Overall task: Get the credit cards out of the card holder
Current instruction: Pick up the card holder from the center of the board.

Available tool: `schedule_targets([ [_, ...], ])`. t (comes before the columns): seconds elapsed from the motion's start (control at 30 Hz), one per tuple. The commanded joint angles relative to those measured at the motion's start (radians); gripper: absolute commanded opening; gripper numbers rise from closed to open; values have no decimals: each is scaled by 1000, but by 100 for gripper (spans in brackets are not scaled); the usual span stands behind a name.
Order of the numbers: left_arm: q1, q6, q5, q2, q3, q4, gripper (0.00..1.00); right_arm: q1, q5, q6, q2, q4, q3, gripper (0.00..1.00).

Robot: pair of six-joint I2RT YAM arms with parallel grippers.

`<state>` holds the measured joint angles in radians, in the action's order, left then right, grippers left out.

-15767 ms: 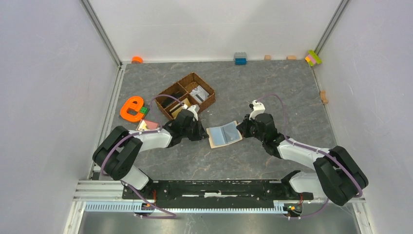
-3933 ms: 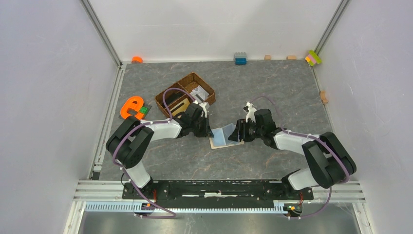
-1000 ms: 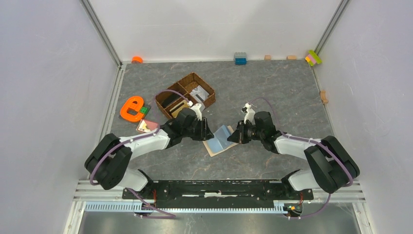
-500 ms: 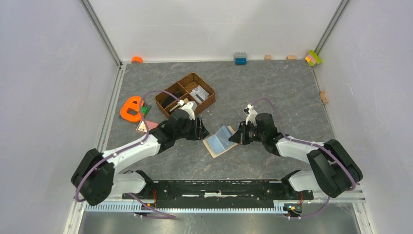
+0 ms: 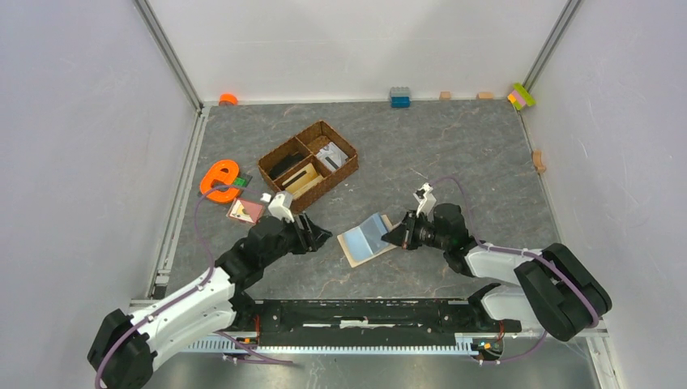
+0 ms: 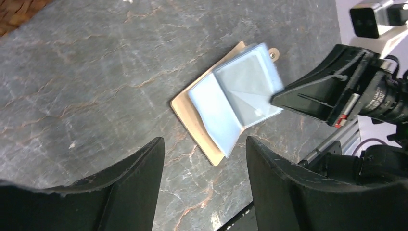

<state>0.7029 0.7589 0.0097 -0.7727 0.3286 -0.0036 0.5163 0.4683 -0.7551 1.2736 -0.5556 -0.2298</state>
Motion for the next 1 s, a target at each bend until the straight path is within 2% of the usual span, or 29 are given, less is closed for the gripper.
schedule_targets([
  [0.0,1,118,-86,79,-111,213,69,6,7,11,-23,-119,-19,0],
  [0.23,1,45,-96,52,-126,259,71,7,-10,116,-51,-41,-73,0],
  [0.27,1,42,-95,39,-127,274,76,8,-10,124,-56,-40,-79,0],
  [0.33,1,67,-99,6,-148,339,94,7,-13,149,-62,-37,-82,0],
  [0.37,1,90,-114,-4,-164,363,100,7,-14,159,-67,-31,-85,0],
  [0.53,1,114,-113,-7,-245,504,100,7,-32,205,-74,-24,-84,0],
  [0.73,1,56,-77,20,-257,485,100,7,6,171,-28,-153,-34,0],
  [0.87,1,12,-80,-38,-253,531,100,7,22,158,4,-196,-27,0],
  [0.97,1,9,-28,-125,-232,587,100,7,26,149,8,-220,-24,0],
])
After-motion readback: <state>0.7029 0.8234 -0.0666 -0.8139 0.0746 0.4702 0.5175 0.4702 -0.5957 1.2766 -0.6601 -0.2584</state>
